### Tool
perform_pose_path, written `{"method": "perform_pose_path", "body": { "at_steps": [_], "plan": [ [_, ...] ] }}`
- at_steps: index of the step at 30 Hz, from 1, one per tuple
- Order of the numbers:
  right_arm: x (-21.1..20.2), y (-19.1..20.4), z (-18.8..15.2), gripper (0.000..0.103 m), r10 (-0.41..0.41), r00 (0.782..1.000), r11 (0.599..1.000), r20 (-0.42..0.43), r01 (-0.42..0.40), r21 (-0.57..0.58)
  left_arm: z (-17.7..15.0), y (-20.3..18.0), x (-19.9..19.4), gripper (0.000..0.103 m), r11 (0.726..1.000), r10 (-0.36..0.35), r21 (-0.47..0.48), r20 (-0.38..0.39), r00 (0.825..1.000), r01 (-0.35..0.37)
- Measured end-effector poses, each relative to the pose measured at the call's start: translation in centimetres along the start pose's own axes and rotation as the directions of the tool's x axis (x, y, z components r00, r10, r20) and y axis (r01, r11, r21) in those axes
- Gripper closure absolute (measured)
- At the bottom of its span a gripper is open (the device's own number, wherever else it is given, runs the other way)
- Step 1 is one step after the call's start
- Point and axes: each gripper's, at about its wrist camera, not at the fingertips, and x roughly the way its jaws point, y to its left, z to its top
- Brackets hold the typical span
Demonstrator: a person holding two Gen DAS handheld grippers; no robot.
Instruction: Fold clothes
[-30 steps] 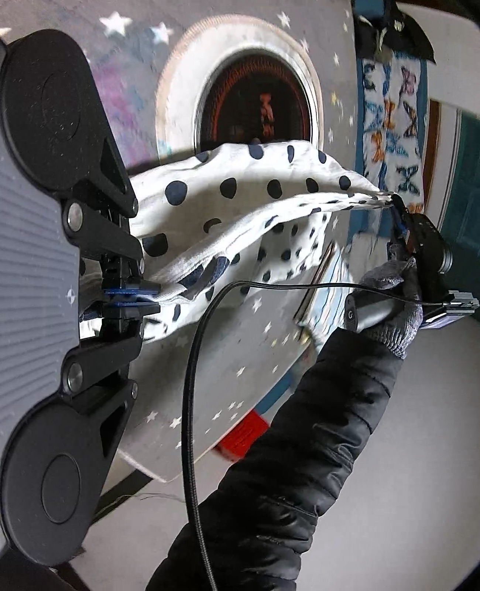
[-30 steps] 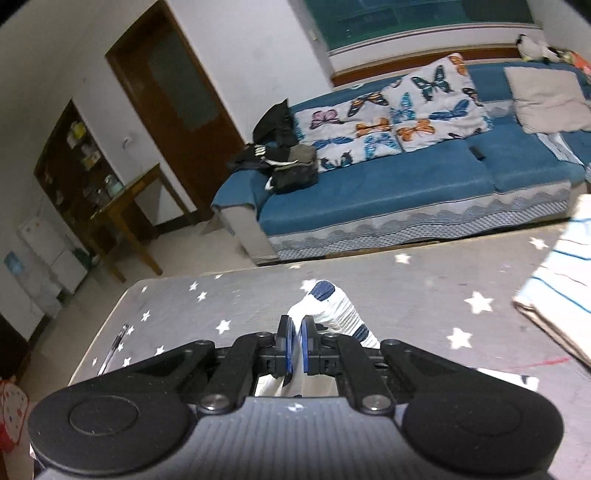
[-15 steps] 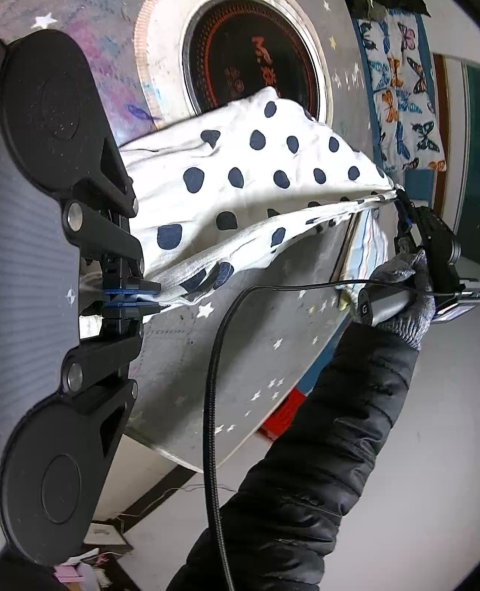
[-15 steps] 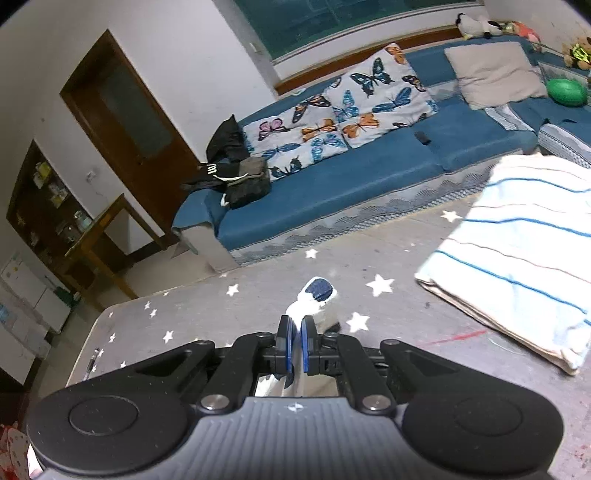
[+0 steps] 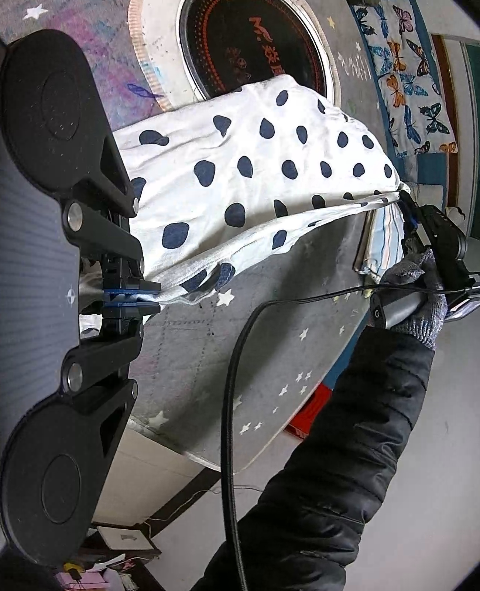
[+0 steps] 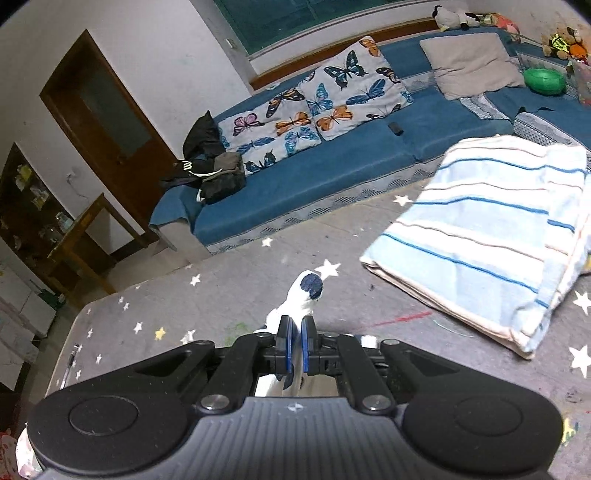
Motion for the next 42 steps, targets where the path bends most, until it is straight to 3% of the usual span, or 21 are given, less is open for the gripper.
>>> {"method": "perform_pose_path", "body": {
  "at_steps": [28,31,38,42],
  "plan": [
    [0.2,-4.9,-1.5,0.092,-0.051,0.998,0.998,-0.026,0.052,0.027,-0.5,-0.4,0.4,0.099,0.999,-0.027,0.040,-0.075,0.997,0.030],
    [0.6,-4.2,-1.4,0.089,-0.051,0.998,0.999,-0.029,0.052,0.005,-0.5,-0.5,0.5,0.099,0.999,-0.031,0.038,-0.079,0.996,0.034],
    [2.9,0.3,-0.8,0.068,-0.023,0.999,0.992,-0.048,0.017,-0.127,-0.3,0.0,0.6,0.098,0.999,-0.052,0.012,-0.081,0.995,0.053],
    [4.4,3.0,-0.6,0.068,0.012,0.998,0.984,-0.056,-0.022,-0.179,-0.1,0.3,0.0,0.096,0.998,-0.061,0.000,-0.066,0.996,0.062]
  ]
}}
